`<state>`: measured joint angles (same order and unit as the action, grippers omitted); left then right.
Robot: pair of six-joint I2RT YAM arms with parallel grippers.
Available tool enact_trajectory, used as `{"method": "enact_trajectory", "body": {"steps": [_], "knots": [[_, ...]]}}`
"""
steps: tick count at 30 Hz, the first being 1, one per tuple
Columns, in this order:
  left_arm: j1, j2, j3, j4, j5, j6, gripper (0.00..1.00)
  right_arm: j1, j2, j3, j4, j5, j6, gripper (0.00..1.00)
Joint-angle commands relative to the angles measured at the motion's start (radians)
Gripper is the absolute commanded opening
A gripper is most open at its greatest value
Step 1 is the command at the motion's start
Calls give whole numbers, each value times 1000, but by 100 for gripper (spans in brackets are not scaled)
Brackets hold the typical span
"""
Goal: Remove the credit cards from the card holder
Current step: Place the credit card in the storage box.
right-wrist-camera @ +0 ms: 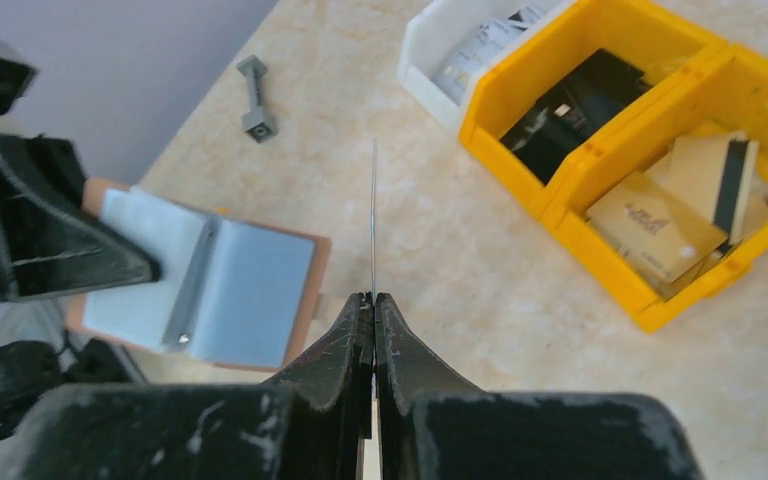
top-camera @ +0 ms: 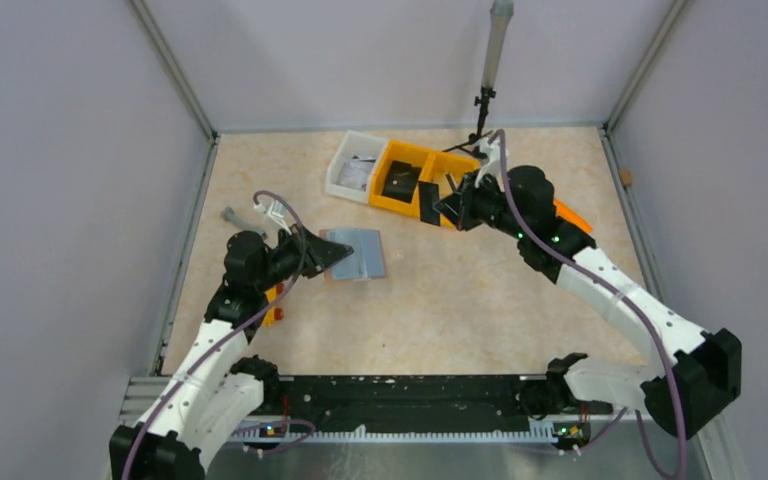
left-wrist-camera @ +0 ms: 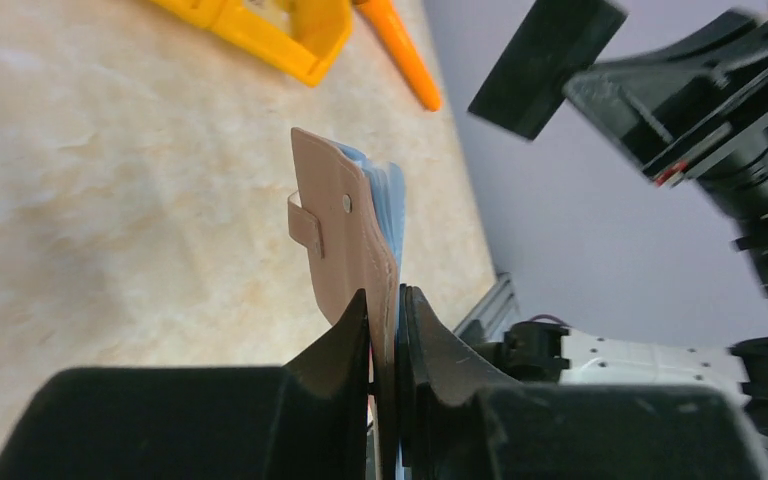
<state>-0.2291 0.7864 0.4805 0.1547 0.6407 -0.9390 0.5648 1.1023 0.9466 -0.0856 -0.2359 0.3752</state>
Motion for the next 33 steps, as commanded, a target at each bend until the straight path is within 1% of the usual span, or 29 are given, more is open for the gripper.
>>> {"method": "enact_trajectory", "body": {"steps": [1, 5, 10, 15, 21, 25, 28, 33], "knots": [[7, -30, 81, -341, -139, 179, 0, 5, 175, 191, -130, 82, -232, 0], [8, -23, 89, -375, -129, 195, 0, 31, 303, 329, -133, 224, -341, 0], [10, -42, 81, -387, -144, 206, 0, 59, 433, 431, -69, 382, -407, 0], [11, -42, 78, -394, -141, 213, 0, 92, 559, 508, 20, 500, -470, 0], [15, -45, 73, -393, -133, 216, 0, 158, 777, 655, 41, 666, -670, 0], [16, -42, 65, -382, -117, 207, 0, 182, 901, 732, 79, 805, -781, 0], [17, -36, 56, -375, -111, 205, 0, 191, 983, 800, 116, 885, -808, 0], [18, -24, 39, -347, -96, 193, 0, 197, 1077, 841, 177, 915, -813, 0]]}}
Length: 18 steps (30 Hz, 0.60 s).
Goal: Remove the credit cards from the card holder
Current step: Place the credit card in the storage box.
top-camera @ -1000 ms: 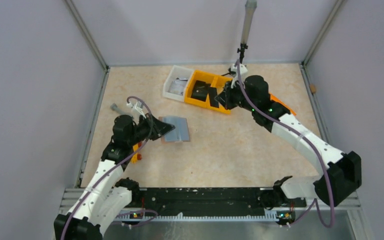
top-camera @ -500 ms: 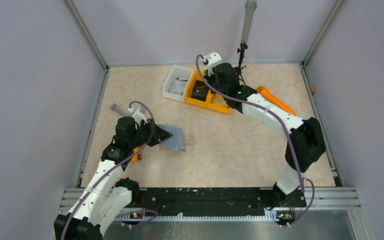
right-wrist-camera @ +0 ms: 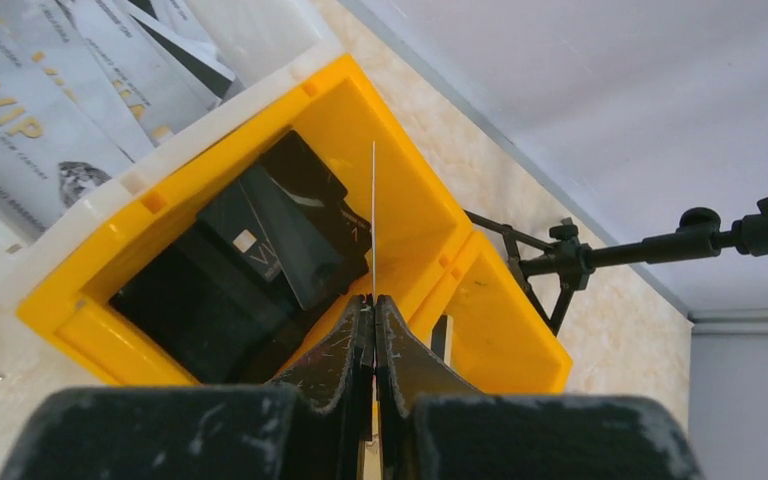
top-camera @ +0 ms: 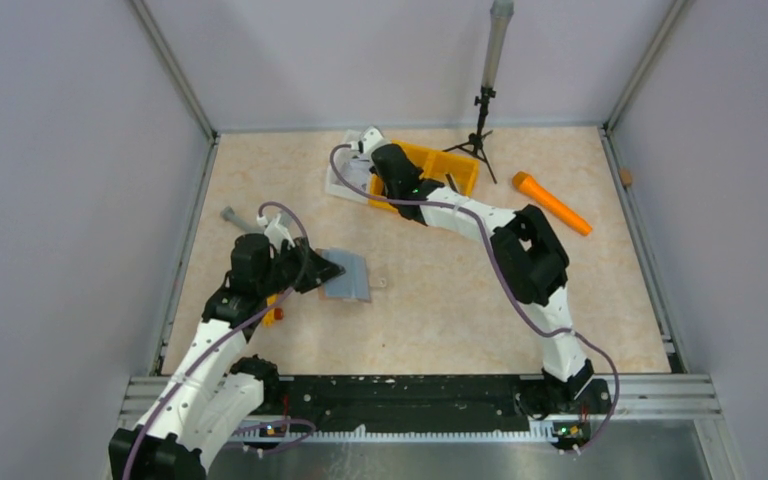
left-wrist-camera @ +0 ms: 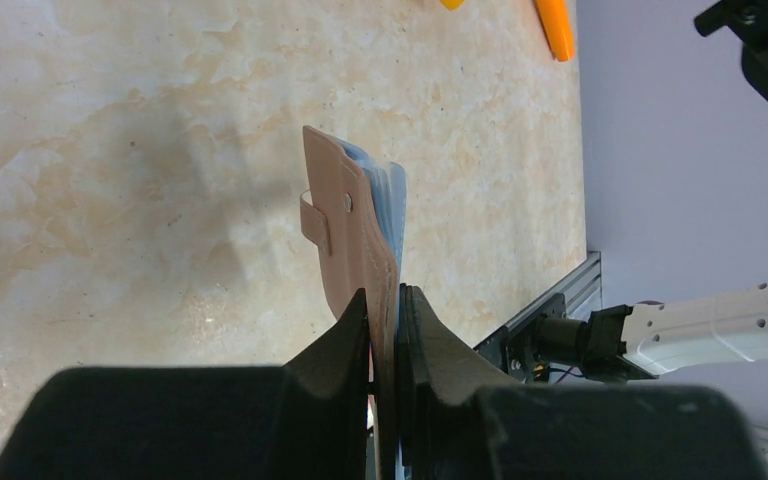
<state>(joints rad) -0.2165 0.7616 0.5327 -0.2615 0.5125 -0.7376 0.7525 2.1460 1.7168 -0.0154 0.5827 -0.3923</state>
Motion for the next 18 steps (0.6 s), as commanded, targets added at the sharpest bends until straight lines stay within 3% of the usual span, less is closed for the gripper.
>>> {"method": "enact_trajectory", "body": {"steps": [1, 15, 18], "knots": [[6, 3, -15, 75, 33, -12, 0, 11, 47, 74, 124, 102, -51, 0], [8, 25, -23, 100, 52, -23, 0, 15, 149, 48, 247, 87, -277, 2], [8, 24, -26, 97, 54, -23, 0, 14, 155, 24, 273, 77, -321, 10]]}}
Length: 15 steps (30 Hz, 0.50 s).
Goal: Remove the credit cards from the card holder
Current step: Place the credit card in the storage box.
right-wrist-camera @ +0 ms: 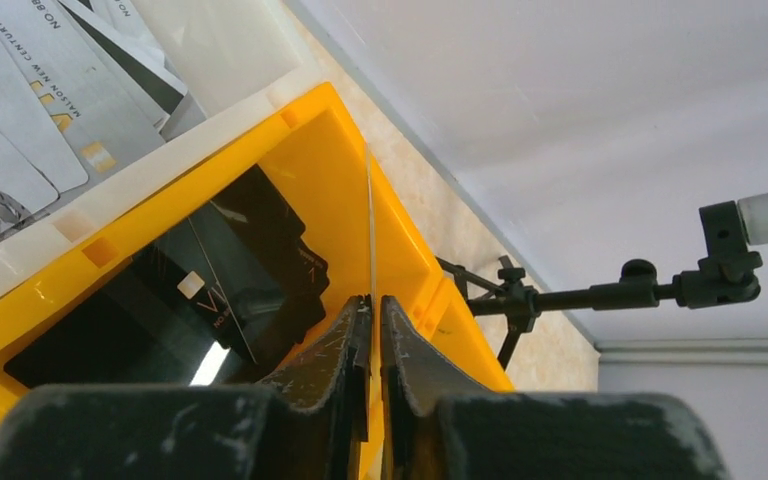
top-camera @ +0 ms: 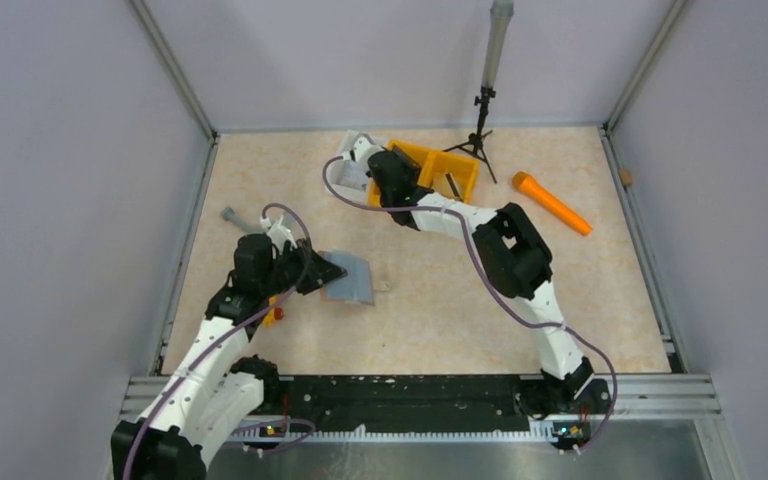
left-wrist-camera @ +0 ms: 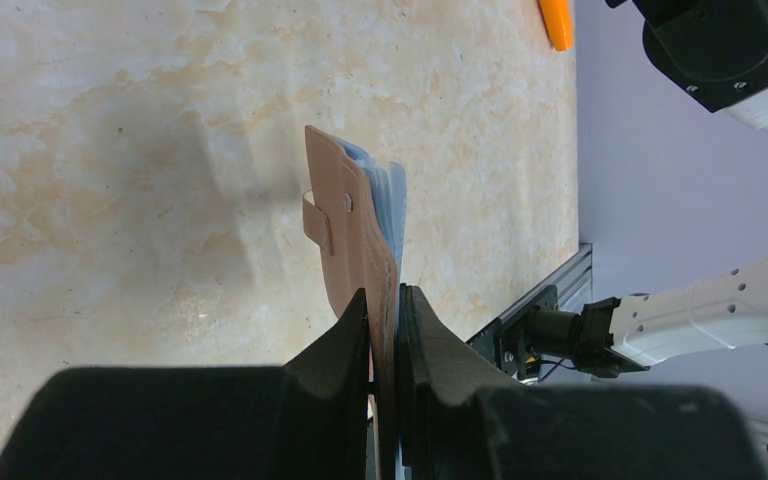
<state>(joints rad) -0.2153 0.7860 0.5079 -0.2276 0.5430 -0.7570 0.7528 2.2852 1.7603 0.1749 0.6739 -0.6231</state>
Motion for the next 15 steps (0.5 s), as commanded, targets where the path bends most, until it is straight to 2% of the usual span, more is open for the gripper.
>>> {"method": "enact_trajectory", "body": {"steps": [1, 3, 6, 8, 15], "knots": [[7, -2, -2, 63, 24, -2, 0, 14, 11, -32, 96, -15, -99, 20], [7, -3, -1, 60, 24, -3, 0, 16, -8, -78, 139, -22, -108, 42], [8, -5, 0, 57, 26, -5, 0, 15, -47, -103, 137, -71, -77, 57], [8, -7, 2, 55, 27, -6, 0, 17, -71, -103, 115, -89, -42, 61], [10, -14, 6, 54, 43, -19, 0, 20, -245, -158, 10, -198, 142, 63]]}}
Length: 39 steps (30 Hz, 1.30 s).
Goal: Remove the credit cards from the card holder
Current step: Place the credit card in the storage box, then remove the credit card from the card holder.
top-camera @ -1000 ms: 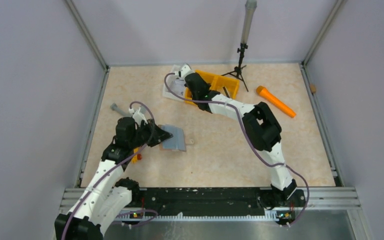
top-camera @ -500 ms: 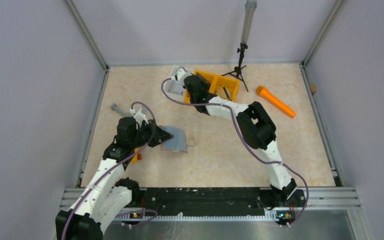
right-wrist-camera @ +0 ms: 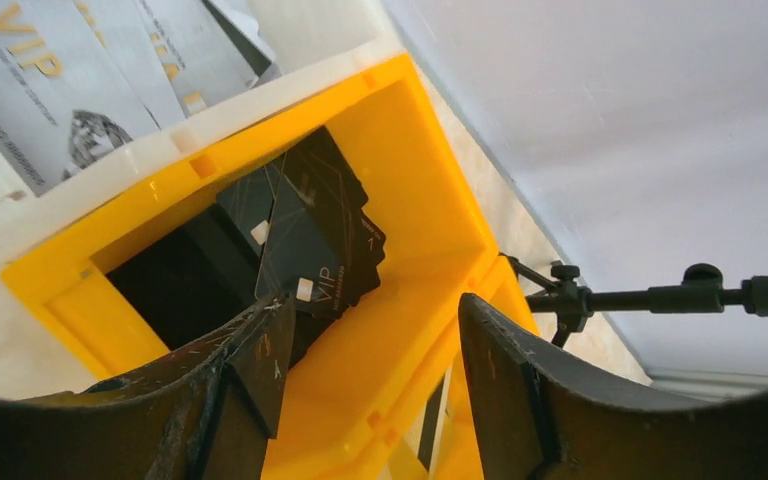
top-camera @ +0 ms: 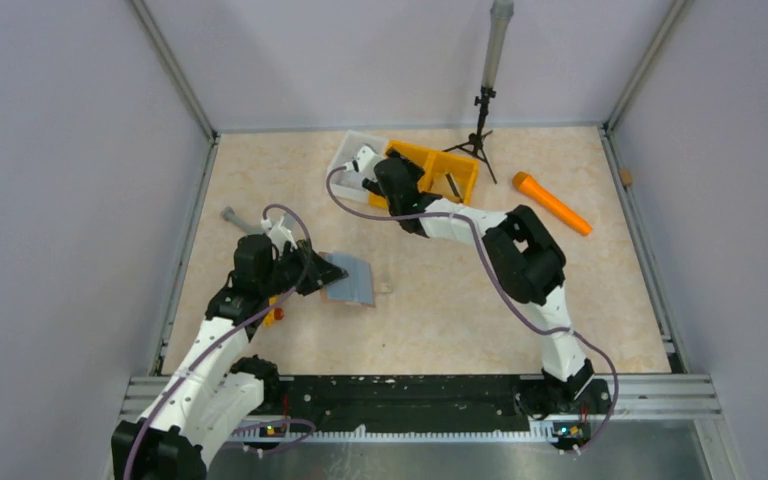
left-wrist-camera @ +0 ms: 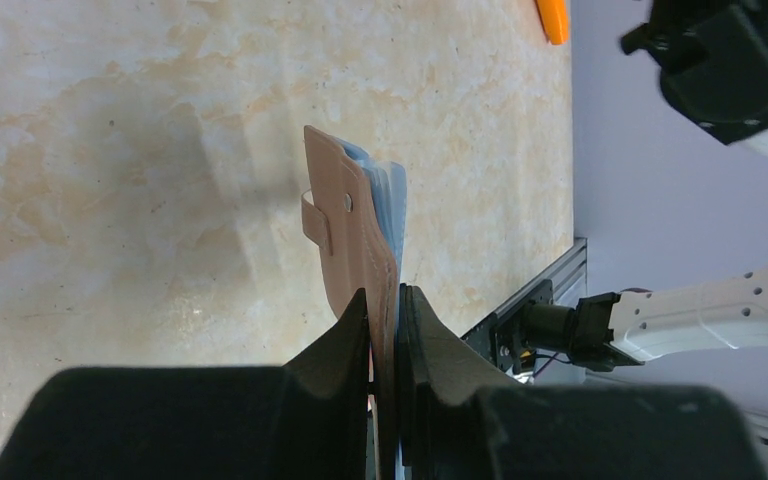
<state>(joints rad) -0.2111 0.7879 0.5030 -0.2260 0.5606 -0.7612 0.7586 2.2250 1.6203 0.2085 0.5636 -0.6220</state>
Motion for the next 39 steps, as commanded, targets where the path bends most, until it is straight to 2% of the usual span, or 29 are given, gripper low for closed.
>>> {"method": "enact_trajectory", "body": {"steps": [1, 5, 11, 13, 17, 22, 26, 30, 33, 35, 37, 39], "knots": [[6, -16, 9, 56, 31, -16, 0, 15, -219, -30, -55, -110, 181, 63], [6, 6, -6, 106, 103, -30, 0, 15, -357, -113, -171, -175, 367, 67], [-1, 94, -91, 397, 286, -184, 0, 14, -619, -367, -266, -267, 661, 78], [-13, 117, -114, 456, 292, -216, 0, 13, -700, -456, -283, -312, 739, 78], [-49, 142, -132, 463, 233, -196, 0, 15, -852, -656, -267, -427, 884, 78], [-121, 227, -96, 361, 139, -108, 0, 19, -989, -864, -224, -558, 1027, 78], [-184, 302, -17, 190, -5, 9, 4, 26, -1043, -962, -229, -615, 1103, 74], [-215, 371, 39, 72, -112, 83, 10, 46, -1052, -999, -228, -642, 1149, 67], [-232, 401, 86, -9, -173, 129, 26, 92, -1030, -993, -216, -633, 1176, 66], [-237, 406, 102, -41, -191, 150, 34, 129, -1000, -972, -215, -627, 1186, 66], [-240, 408, 104, -45, -183, 160, 36, 155, -964, -951, -185, -627, 1194, 65], [-240, 414, 104, -47, -177, 166, 33, 173, -928, -934, -170, -629, 1201, 63]]}}
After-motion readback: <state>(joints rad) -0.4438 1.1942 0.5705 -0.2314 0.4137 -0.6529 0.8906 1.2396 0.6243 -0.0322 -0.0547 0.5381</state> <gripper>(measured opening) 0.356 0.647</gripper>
